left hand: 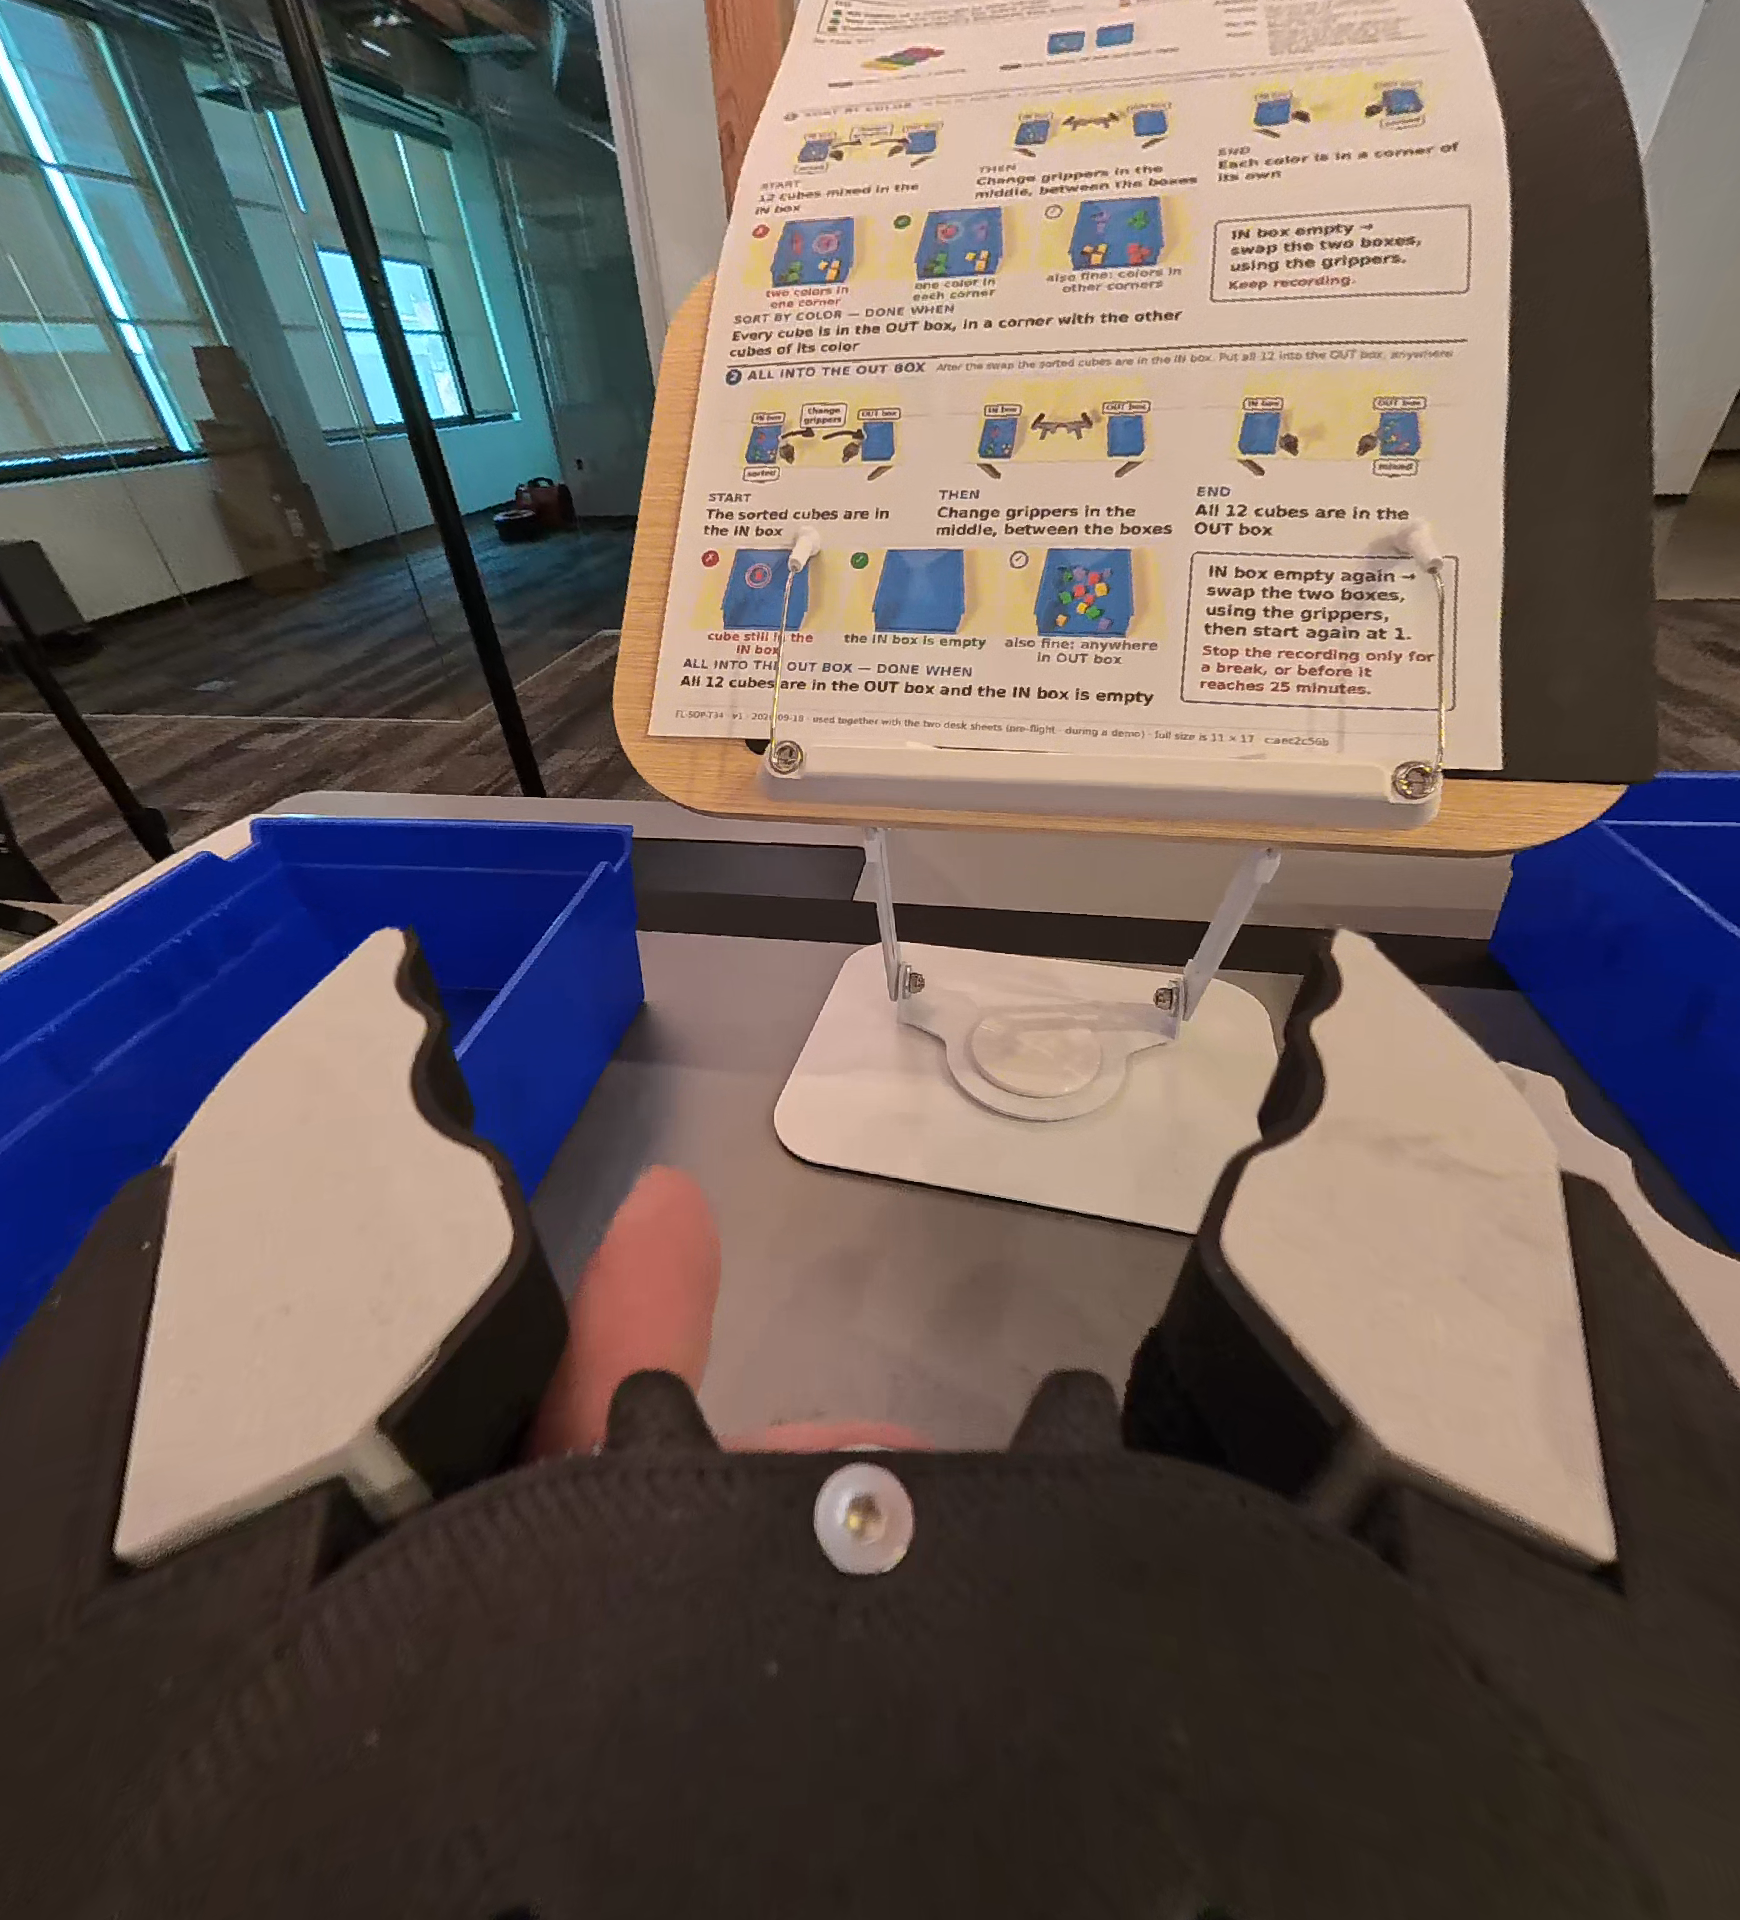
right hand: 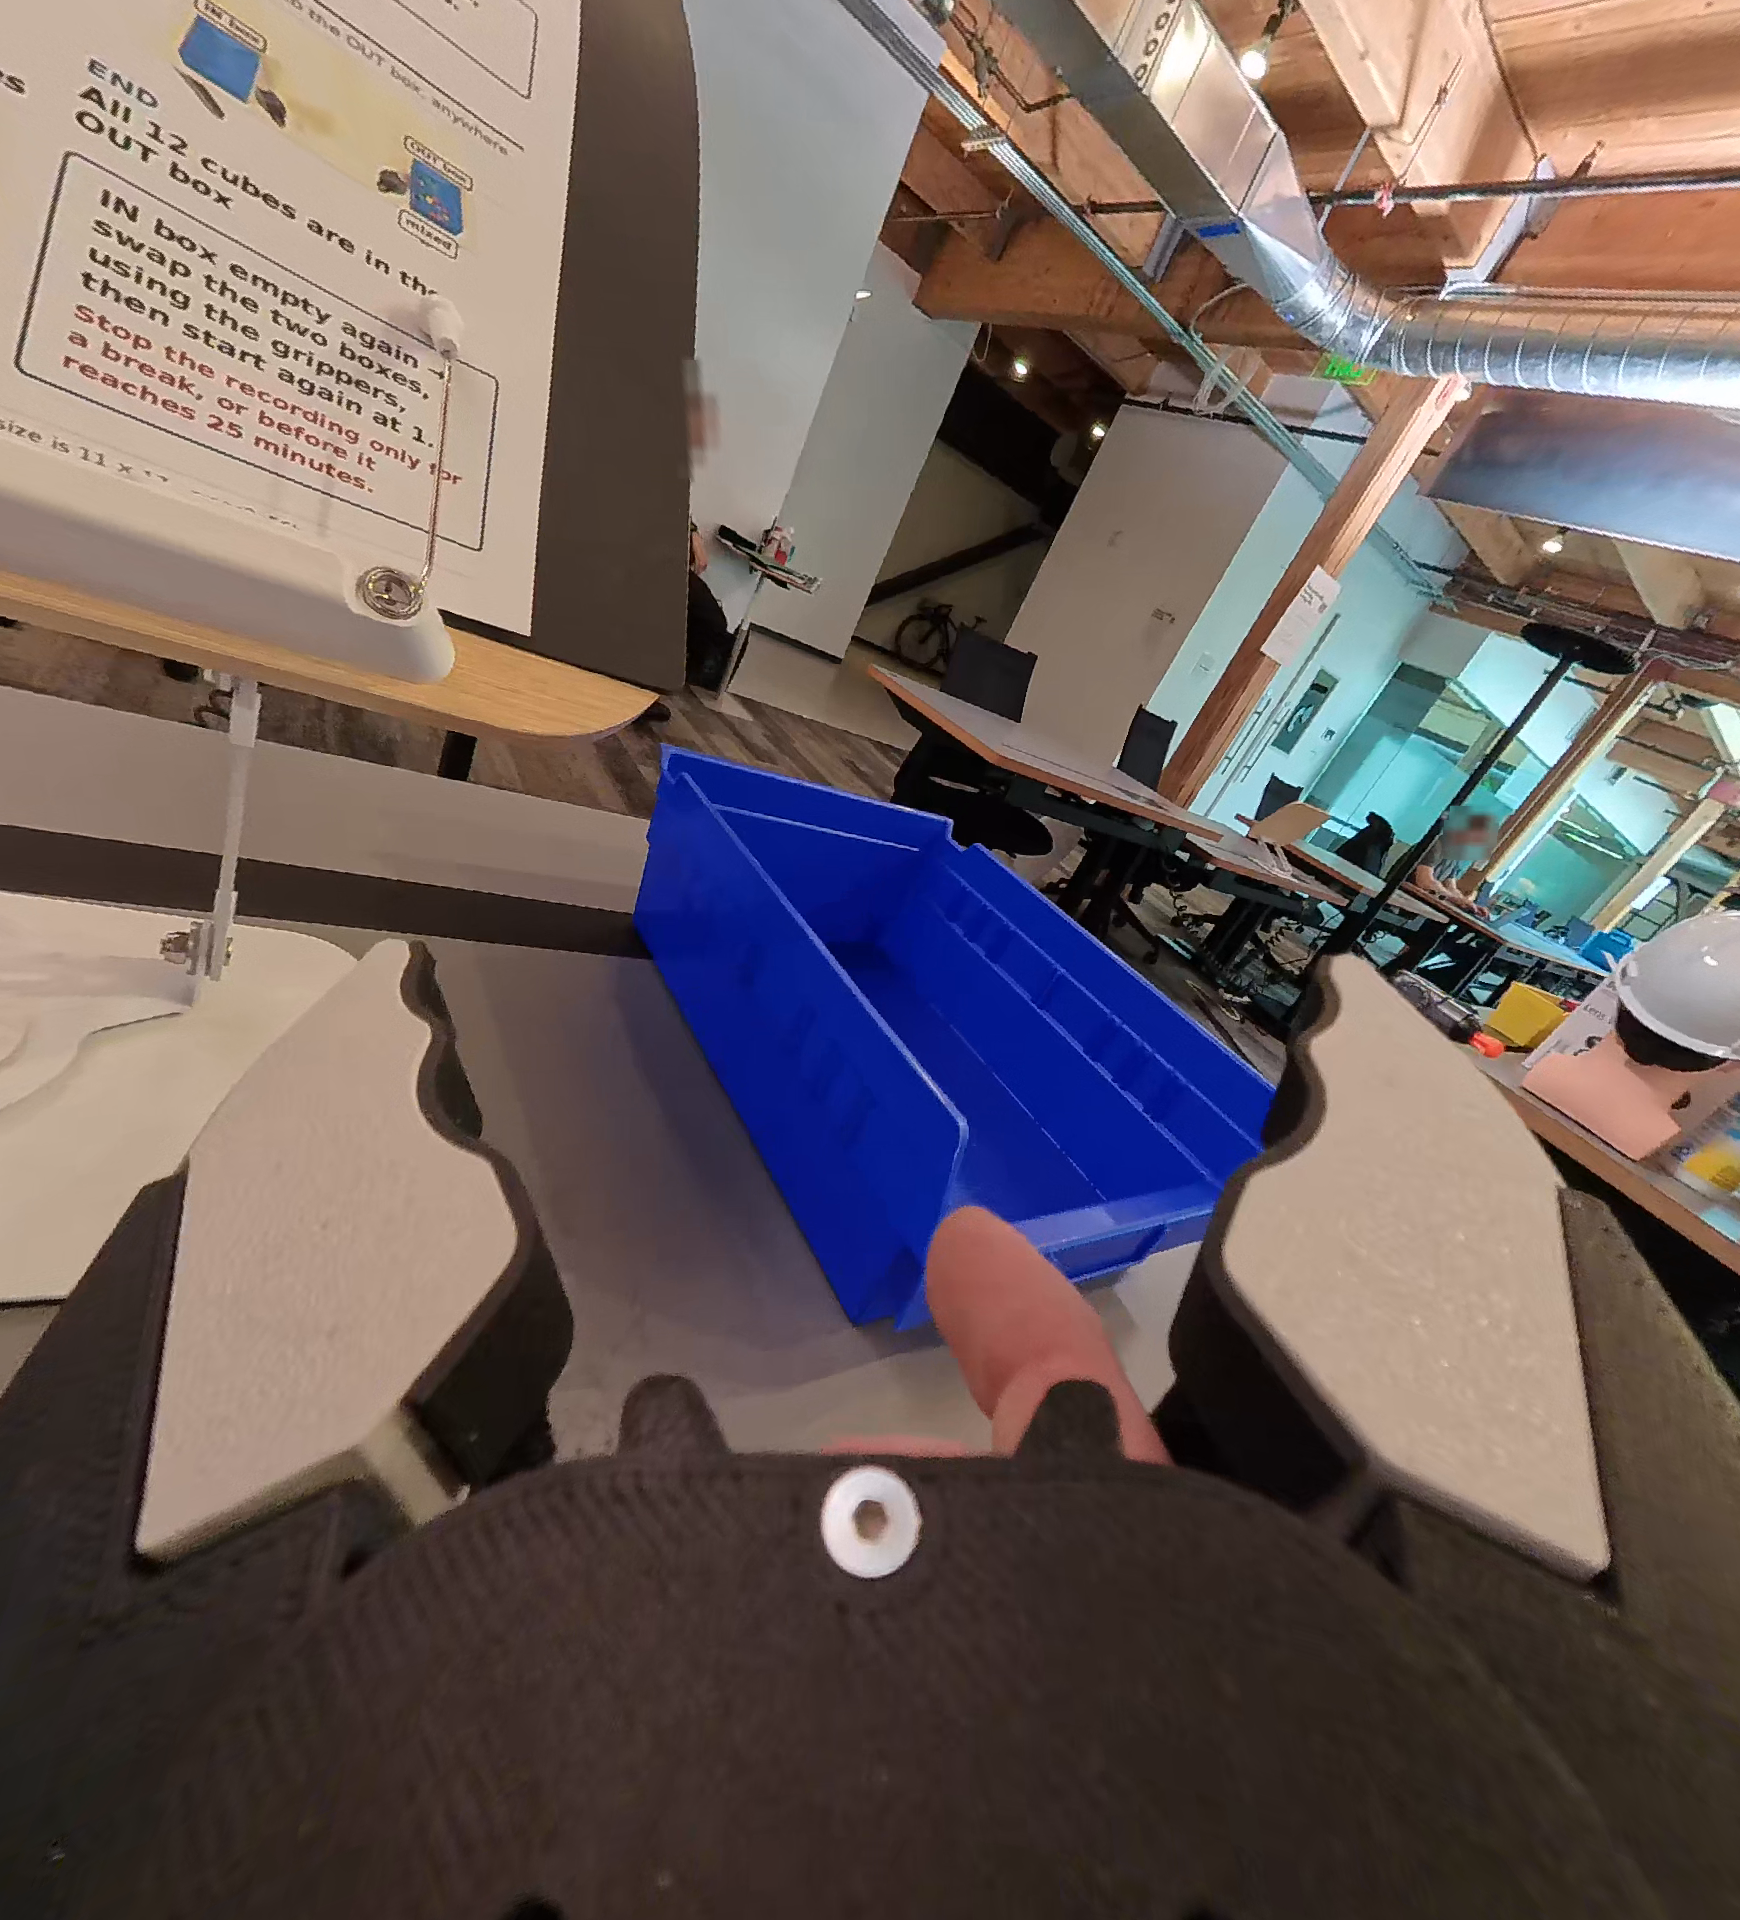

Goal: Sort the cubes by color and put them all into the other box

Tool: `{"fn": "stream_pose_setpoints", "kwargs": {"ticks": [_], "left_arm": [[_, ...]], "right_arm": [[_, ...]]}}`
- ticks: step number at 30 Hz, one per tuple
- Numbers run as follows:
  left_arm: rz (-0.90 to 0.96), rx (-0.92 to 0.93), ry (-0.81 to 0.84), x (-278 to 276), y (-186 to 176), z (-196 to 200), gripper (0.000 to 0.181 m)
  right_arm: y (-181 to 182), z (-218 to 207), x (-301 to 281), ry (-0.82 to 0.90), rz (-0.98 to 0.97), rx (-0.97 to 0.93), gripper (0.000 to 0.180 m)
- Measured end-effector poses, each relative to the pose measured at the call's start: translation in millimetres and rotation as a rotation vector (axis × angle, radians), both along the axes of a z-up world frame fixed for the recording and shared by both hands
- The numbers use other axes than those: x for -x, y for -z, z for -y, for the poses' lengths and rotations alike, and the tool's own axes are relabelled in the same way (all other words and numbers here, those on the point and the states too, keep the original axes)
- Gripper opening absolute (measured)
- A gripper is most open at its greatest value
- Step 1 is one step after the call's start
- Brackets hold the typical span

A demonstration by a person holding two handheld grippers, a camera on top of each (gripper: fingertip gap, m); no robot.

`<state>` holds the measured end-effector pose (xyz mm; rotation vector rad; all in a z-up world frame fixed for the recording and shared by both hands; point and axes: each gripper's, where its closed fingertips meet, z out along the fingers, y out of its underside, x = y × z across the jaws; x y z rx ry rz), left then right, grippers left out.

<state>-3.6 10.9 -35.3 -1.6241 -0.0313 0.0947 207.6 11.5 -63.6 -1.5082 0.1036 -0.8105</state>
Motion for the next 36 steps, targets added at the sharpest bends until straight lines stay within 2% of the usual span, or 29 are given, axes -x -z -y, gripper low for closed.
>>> {"fn": "stream_pose_setpoints", "kwargs": {"ticks": [4,7,10,11,13,15,17,19,21,24,25,26,27,28,29,30,31,34,36], "left_arm": [[0.008,-0.019,0.060,-1.4,-0.2,0.9,0.146],[-0.006,0.046,0.122,-2.2,9.0,-0.5,0.143],[-0.063,0.183,0.228,-7.3,28.8,-4.0,0.135],[-0.086,0.213,0.270,-9.3,34.8,-4.1,0.146],[-0.105,0.280,0.407,-19.4,48.9,2.5,0.143],[-0.115,0.304,0.450,-16.2,57.2,5.9,0.131],[-0.140,0.451,0.553,-19.4,83.2,10.9,0.142],[-0.149,0.552,0.657,-22.3,104.1,17.4,0.142],[-0.113,0.586,0.801,-30.7,110.6,30.0,0.138],[-0.124,0.669,0.903,-34.6,129.0,38.9,0.124],[-0.149,0.699,0.941,-36.2,138.1,42.8,0.121],[-0.167,0.749,0.967,-36.7,149.5,46.4,0.122],[-0.174,0.811,0.995,-37.2,162.3,50.6,0.124],[-0.157,0.874,1.022,-37.8,174.5,54.2,0.133],[-0.131,0.926,1.060,-39.7,183.8,59.5,0.145],[-0.110,0.959,1.103,-42.5,189.8,65.3,0.145],[-0.116,0.964,1.116,-44.3,194.2,66.2,0.145],[-0.349,0.884,1.033,-37.7,208.2,52.8,0.121],[-0.394,0.834,1.025,-41.1,211.9,48.3,0.129]], "right_arm": [[1.3,-0.2,4.3,-0.041,-0.020,0.009,0.147],[12.3,-5.2,11.2,-0.109,-0.038,0.077,0.147],[34.3,-11.4,29.9,-0.266,-0.032,0.226,0.144],[41.6,-11.9,31.4,-0.276,-0.033,0.271,0.144],[58.0,-11.8,44.0,-0.352,-0.024,0.378,0.130],[75.0,-8.9,55.6,-0.420,0.009,0.482,0.126],[91.8,-4.4,70.4,-0.528,-0.021,0.568,0.120],[105.1,0.8,79.6,-0.607,-0.044,0.648,0.125],[122.4,8.5,88.2,-0.689,-0.106,0.761,0.136],[152.6,21.2,92.1,-0.784,-0.162,0.928,0.130],[158.0,25.0,91.9,-0.799,-0.180,0.963,0.120],[161.0,29.0,93.2,-0.822,-0.192,0.987,0.111],[162.1,30.1,92.8,-0.830,-0.192,0.988,0.119],[162.8,29.0,89.8,-0.818,-0.176,0.978,0.128],[166.2,31.1,89.0,-0.823,-0.166,0.992,0.132],[168.7,34.1,91.2,-0.846,-0.189,1.004,0.132],[170.8,35.2,90.8,-0.850,-0.209,1.011,0.137],[170.2,35.8,91.5,-0.878,-0.194,0.995,0.136],[168.8,36.5,95.4,-0.920,-0.170,0.975,0.130]]}}
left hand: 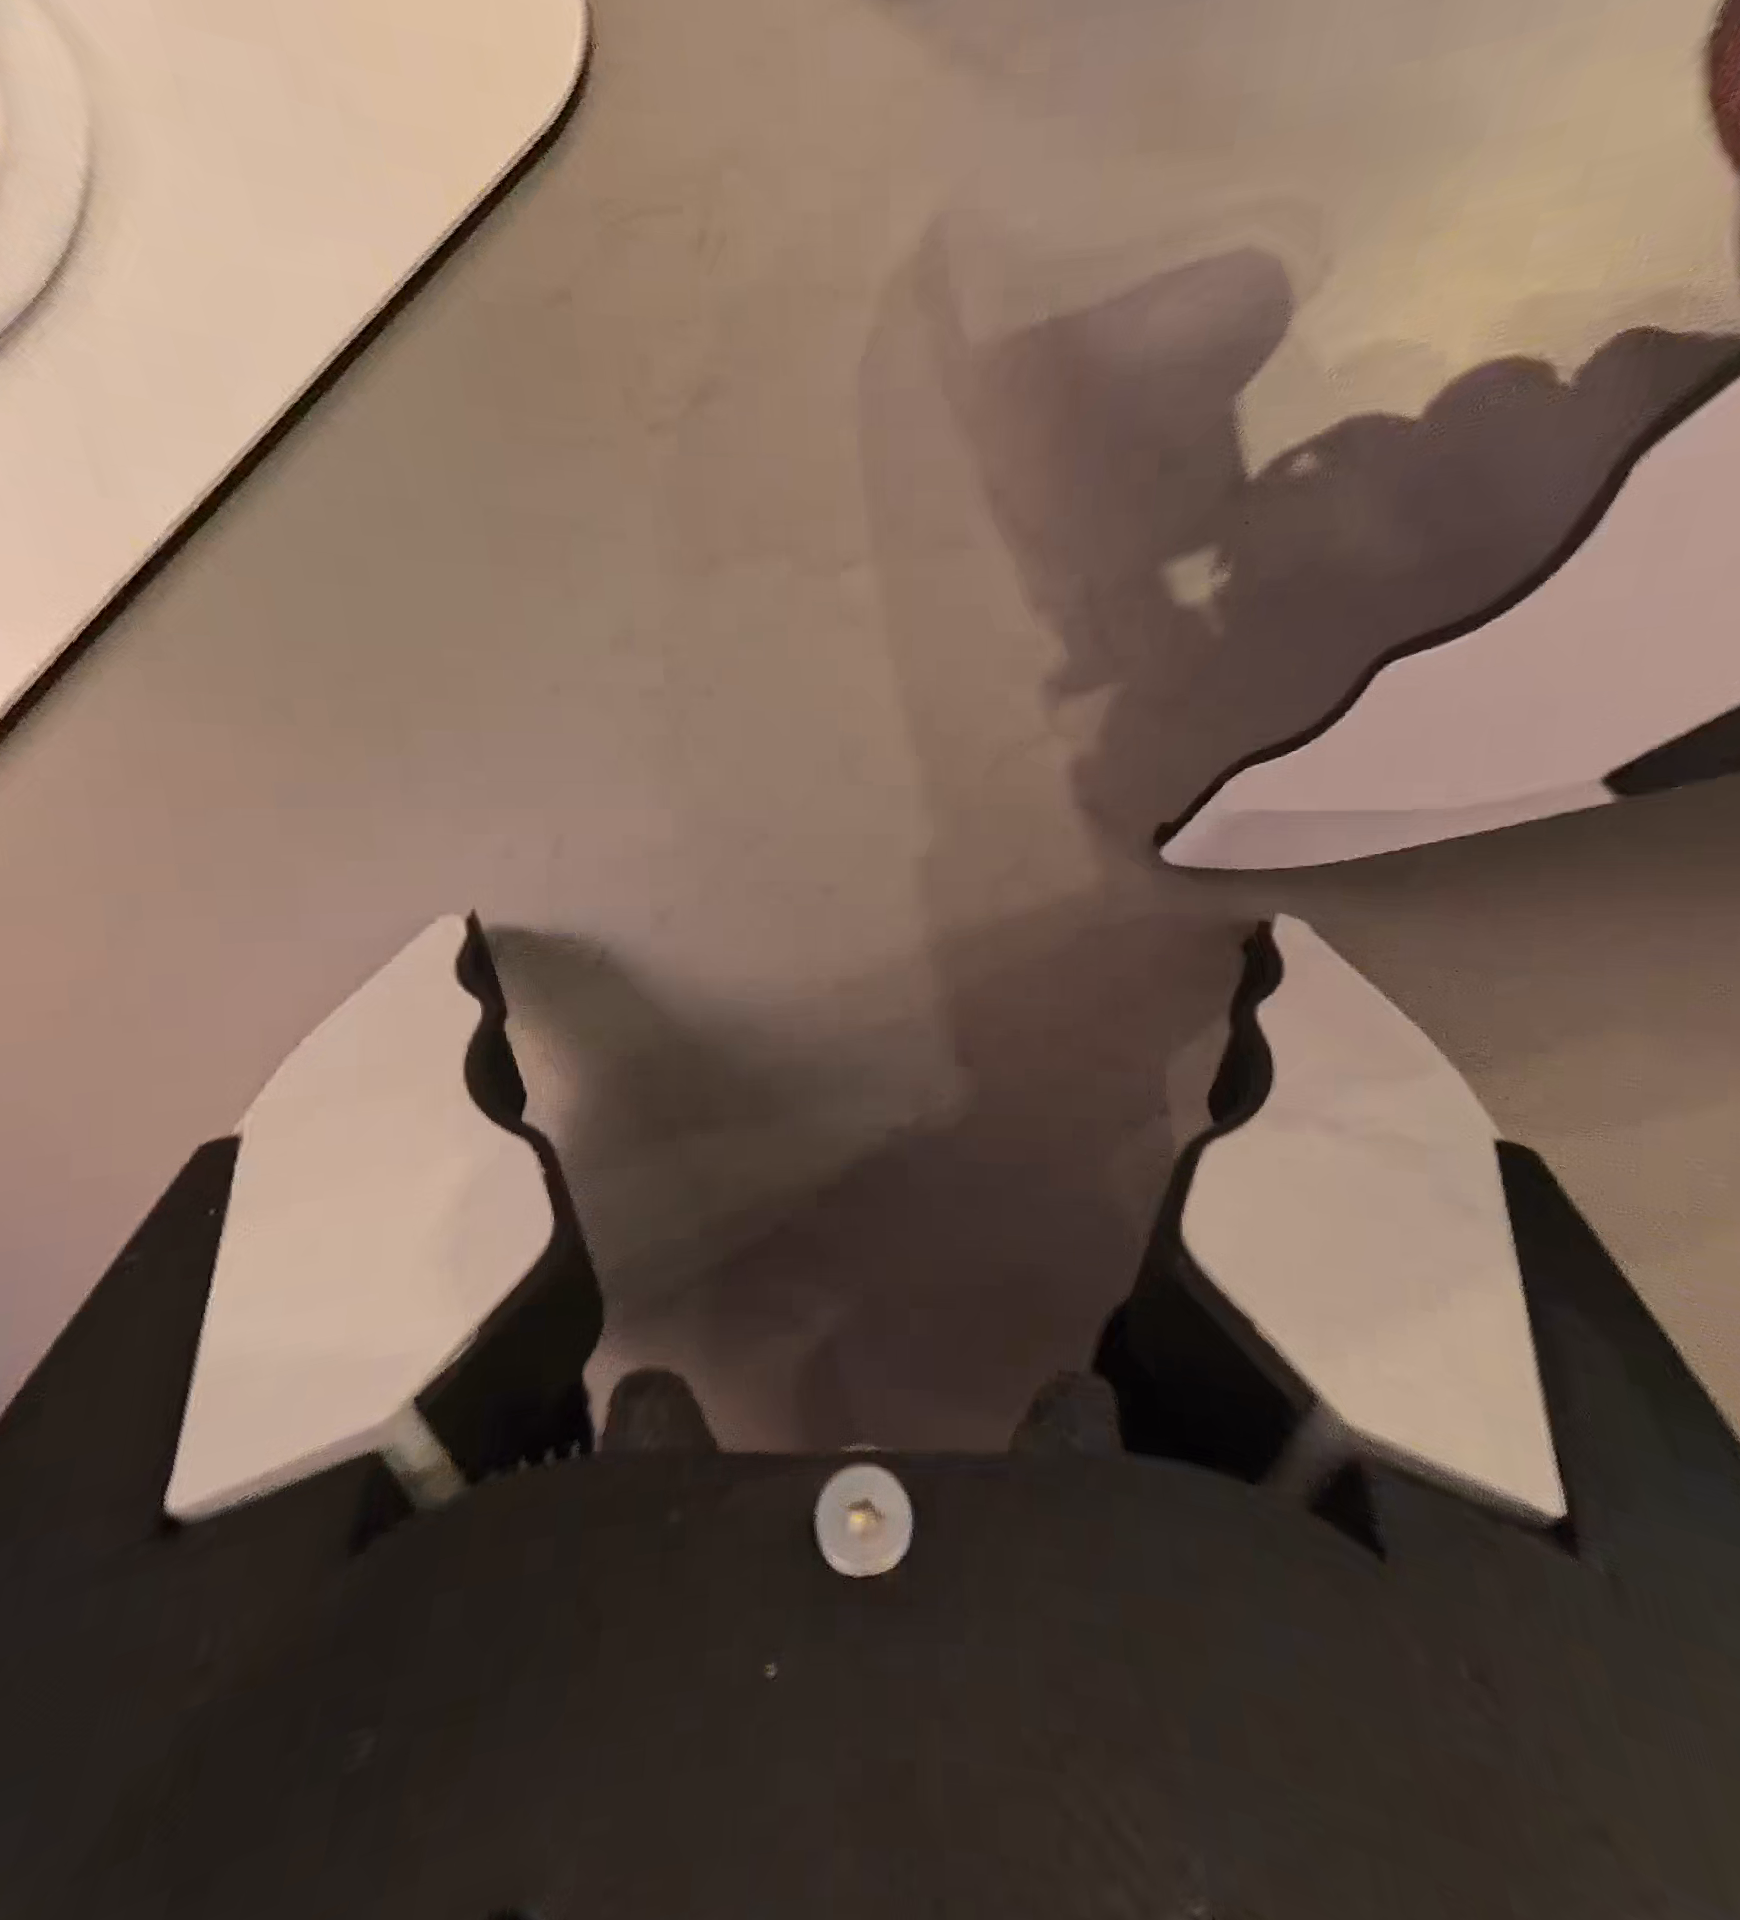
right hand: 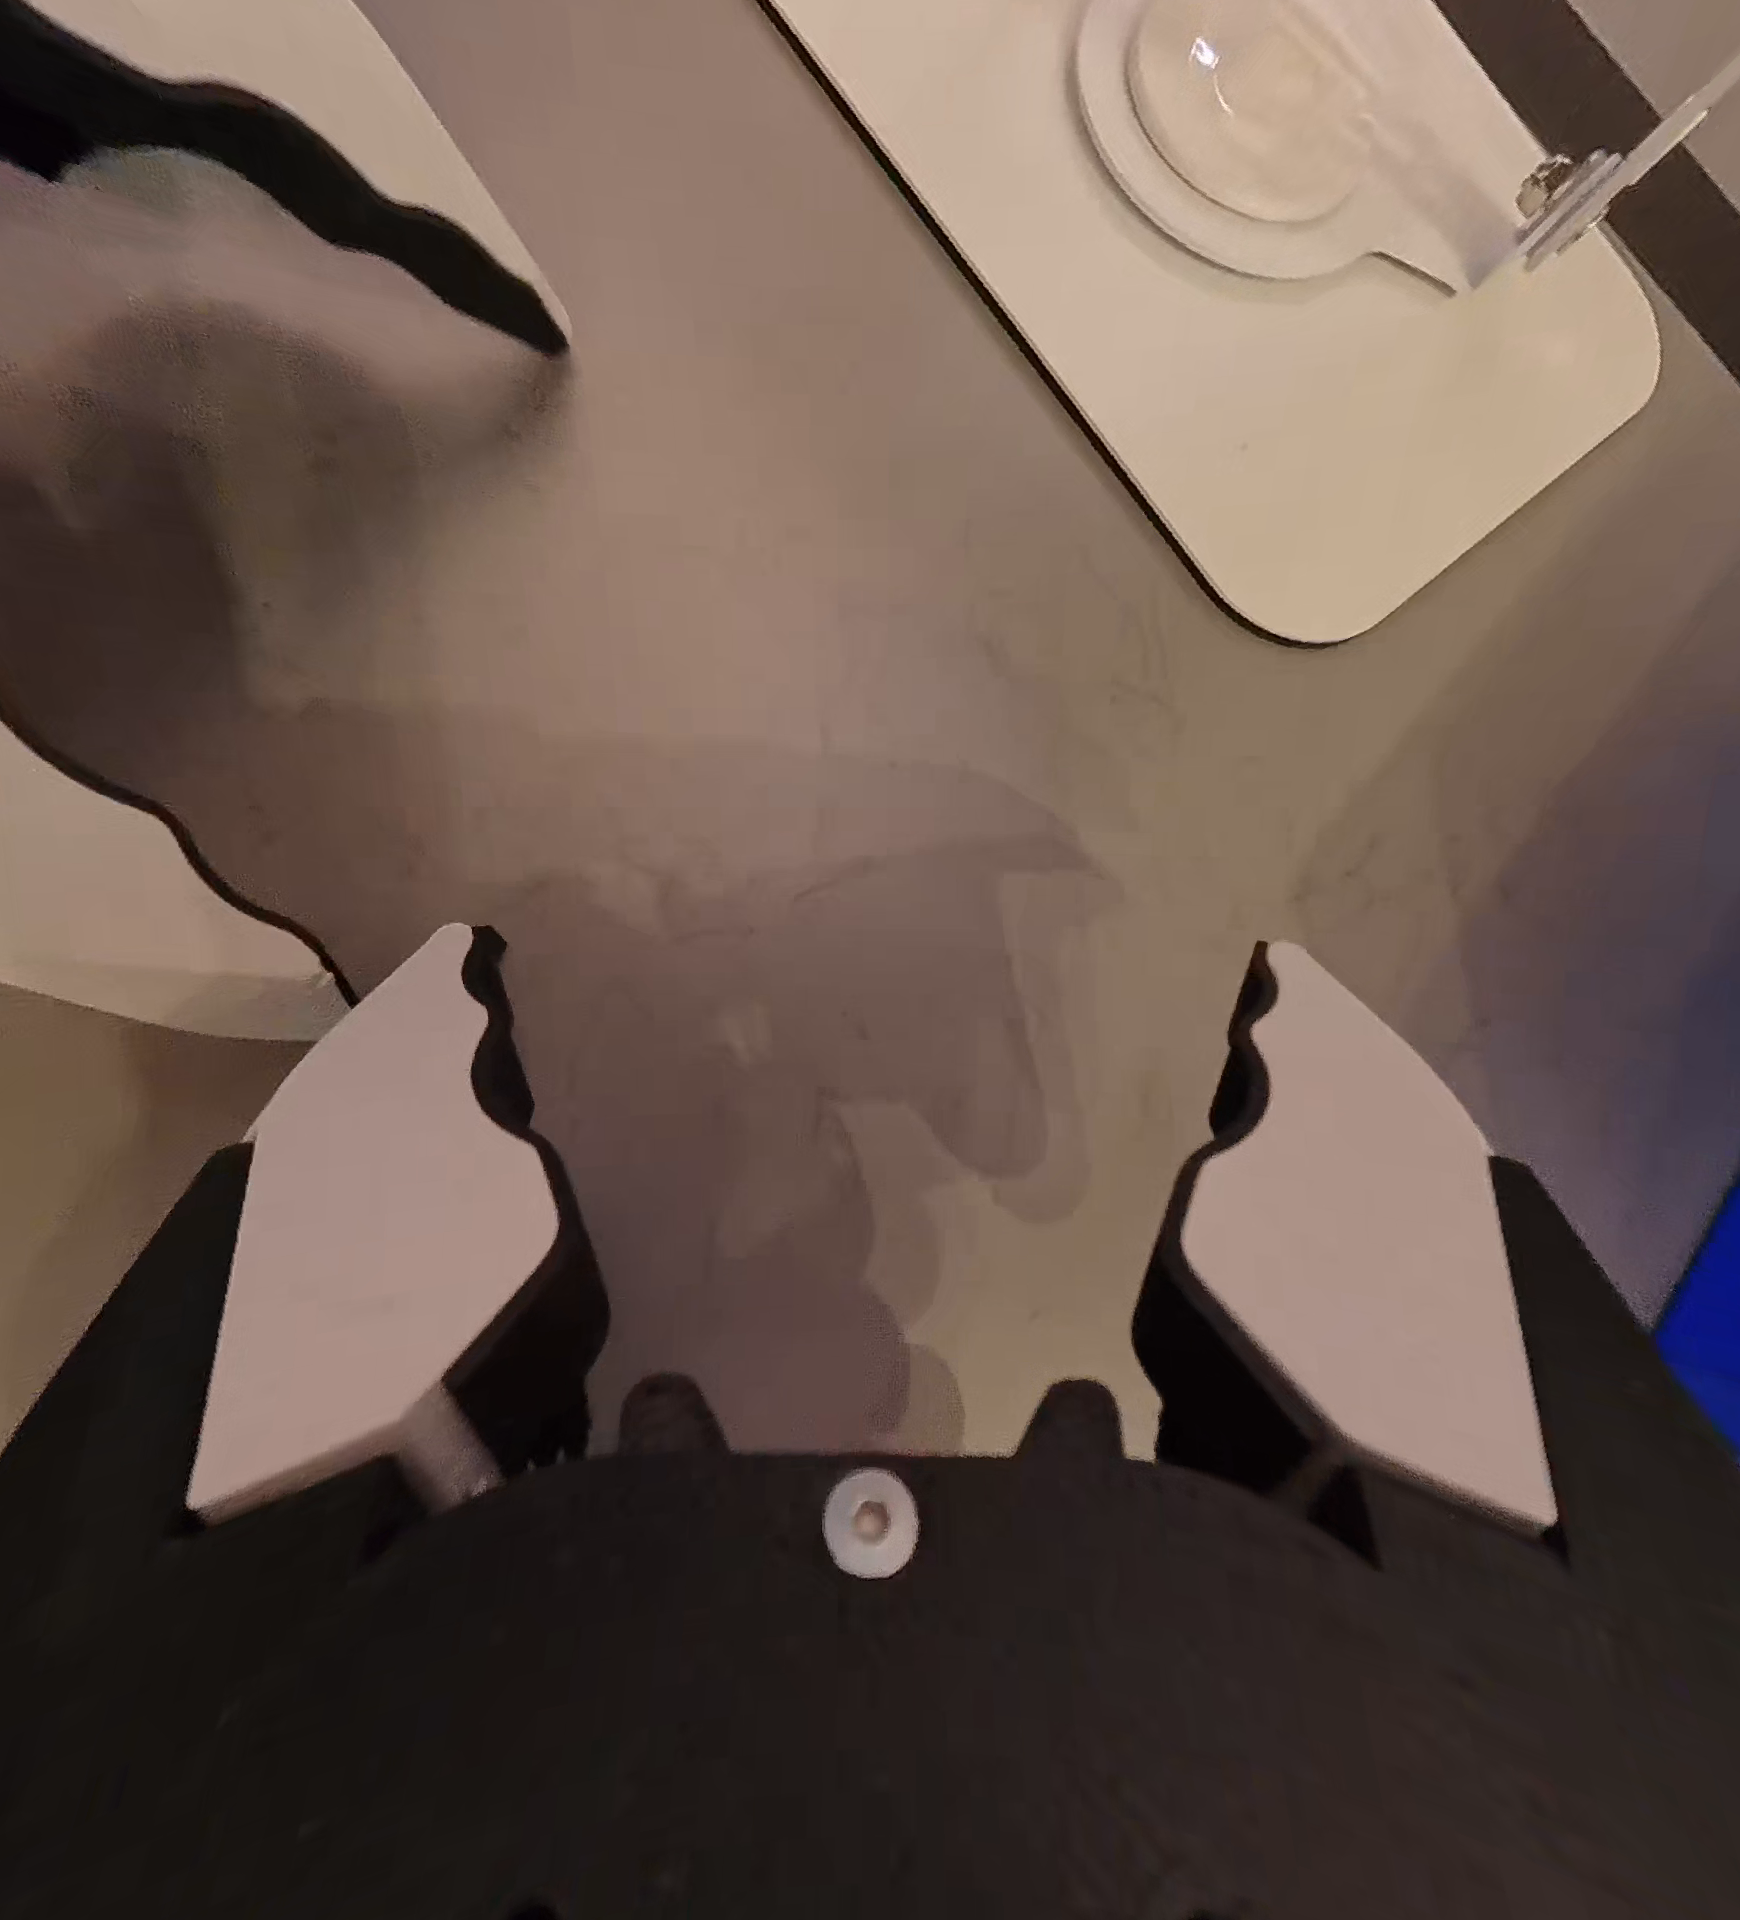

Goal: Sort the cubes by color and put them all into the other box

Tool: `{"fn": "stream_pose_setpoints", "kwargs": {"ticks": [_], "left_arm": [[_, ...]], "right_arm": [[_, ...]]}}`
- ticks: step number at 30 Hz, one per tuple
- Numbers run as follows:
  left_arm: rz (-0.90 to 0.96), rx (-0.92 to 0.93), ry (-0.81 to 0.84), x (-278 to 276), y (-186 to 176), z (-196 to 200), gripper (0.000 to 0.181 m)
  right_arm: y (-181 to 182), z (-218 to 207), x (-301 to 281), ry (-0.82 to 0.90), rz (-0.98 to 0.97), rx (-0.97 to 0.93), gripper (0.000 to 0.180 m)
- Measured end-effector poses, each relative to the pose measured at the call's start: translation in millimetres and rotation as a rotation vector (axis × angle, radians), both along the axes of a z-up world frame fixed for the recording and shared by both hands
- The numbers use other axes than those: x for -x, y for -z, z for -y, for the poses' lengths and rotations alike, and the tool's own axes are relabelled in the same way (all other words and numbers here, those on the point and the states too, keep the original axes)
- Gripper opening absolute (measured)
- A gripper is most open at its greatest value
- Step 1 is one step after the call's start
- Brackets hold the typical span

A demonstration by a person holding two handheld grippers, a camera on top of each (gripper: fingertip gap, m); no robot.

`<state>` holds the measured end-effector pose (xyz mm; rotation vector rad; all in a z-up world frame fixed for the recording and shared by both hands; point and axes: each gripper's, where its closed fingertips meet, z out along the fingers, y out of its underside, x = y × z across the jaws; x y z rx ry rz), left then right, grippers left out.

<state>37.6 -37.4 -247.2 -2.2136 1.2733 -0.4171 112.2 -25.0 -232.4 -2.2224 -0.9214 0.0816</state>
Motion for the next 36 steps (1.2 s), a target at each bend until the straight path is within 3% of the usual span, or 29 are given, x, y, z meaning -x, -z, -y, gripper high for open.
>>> {"fn": "stream_pose_setpoints", "kwargs": {"ticks": [5,10,16,24,36], "left_arm": [[0.028,-0.006,0.033,0.7,2.9,-6.6,0.142],[0.031,-0.007,0.023,6.2,2.8,-4.5,0.141],[0.032,-0.005,0.001,7.3,3.0,-4.3,0.142],[0.029,-0.005,0.002,6.6,3.6,-4.5,0.143],[0.024,-0.002,0.017,4.2,4.2,-7.2,0.145]], "right_arm": [[0.8,1.6,5.8,-0.066,-0.070,-0.024,0.121],[0.8,-6.9,-9.7,0.054,-0.070,-0.066,0.147],[0.3,-4.4,-26.6,0.160,-0.063,-0.076,0.147],[15.6,4.4,-37.9,0.269,-0.161,0.107,0.146],[16.7,1.3,-37.9,0.220,-0.159,0.120,0.147]]}}
